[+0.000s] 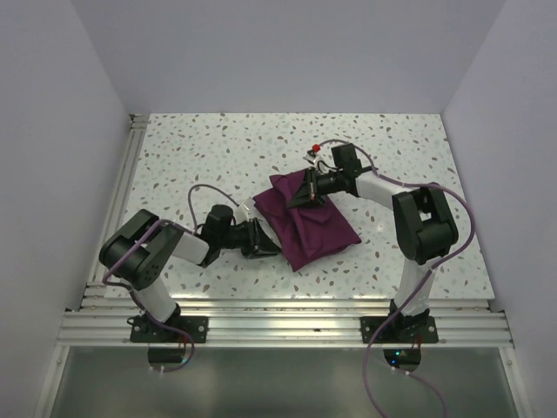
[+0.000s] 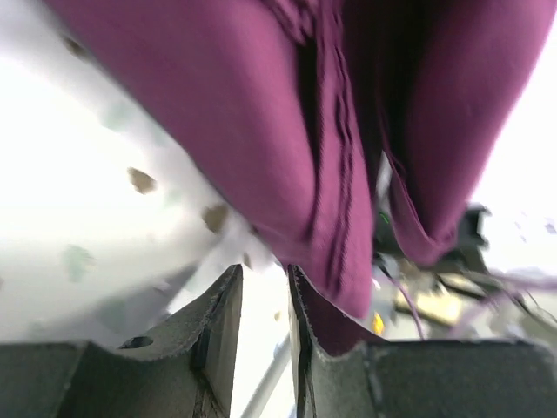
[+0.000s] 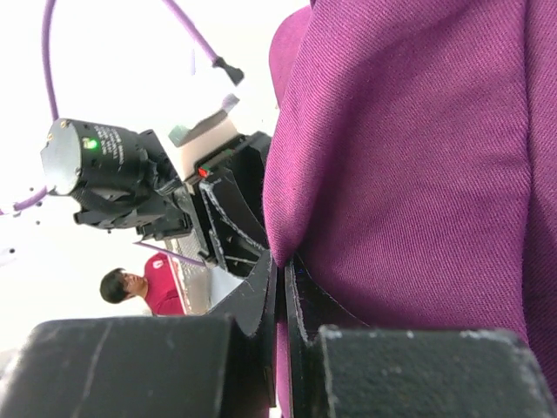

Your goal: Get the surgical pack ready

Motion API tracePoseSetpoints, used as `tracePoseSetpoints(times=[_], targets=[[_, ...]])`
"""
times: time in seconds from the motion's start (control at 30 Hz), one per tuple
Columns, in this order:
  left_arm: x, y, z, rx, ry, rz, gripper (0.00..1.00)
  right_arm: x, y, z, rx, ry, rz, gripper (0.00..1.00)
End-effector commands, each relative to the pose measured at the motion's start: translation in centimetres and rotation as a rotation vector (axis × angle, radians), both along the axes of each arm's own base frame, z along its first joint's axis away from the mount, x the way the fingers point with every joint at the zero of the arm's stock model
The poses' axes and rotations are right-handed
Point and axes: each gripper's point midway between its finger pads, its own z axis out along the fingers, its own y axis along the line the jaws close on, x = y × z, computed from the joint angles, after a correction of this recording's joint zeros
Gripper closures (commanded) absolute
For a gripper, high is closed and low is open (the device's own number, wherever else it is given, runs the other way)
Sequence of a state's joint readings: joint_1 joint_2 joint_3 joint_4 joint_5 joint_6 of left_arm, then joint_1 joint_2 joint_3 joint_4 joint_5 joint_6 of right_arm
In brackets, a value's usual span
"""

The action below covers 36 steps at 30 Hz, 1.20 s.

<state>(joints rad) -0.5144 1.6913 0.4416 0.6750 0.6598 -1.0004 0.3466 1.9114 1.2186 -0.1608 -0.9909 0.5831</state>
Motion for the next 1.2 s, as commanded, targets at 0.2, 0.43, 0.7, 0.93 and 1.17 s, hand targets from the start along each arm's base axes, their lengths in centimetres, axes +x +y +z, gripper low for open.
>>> tracePoseSetpoints(times=[0.2,0.43,0.7,0.93,1.17], targets=[[-0.5,0.6,2.1,-0.228,0.087,-0.107,0.71,0.4,0.2,1.3,0.048,-0.046,0.012,1.0],[-0.3,0.4,1.2,-0.25,0.138,-0.118,0.71,0.4,0.3,1.3,0.079,-0.02,0.016,1.0],[0.7,-0.1,-0.3,-0.235,0.158,-0.112,0.72,0.0,0.6,0.6,0.138,0.059,0.021,1.0],[2.4,-2.0,-1.6,-0.204,0.147,-0.13,0.72,-1.0,0.9,-0.5,0.15,0.12,0.016,1.0],[3.0,-2.7,-3.3,-0.18,0.171,-0.131,0.73,-2.1,2.5,0.2,0.168,0.124,0.048,1.0]])
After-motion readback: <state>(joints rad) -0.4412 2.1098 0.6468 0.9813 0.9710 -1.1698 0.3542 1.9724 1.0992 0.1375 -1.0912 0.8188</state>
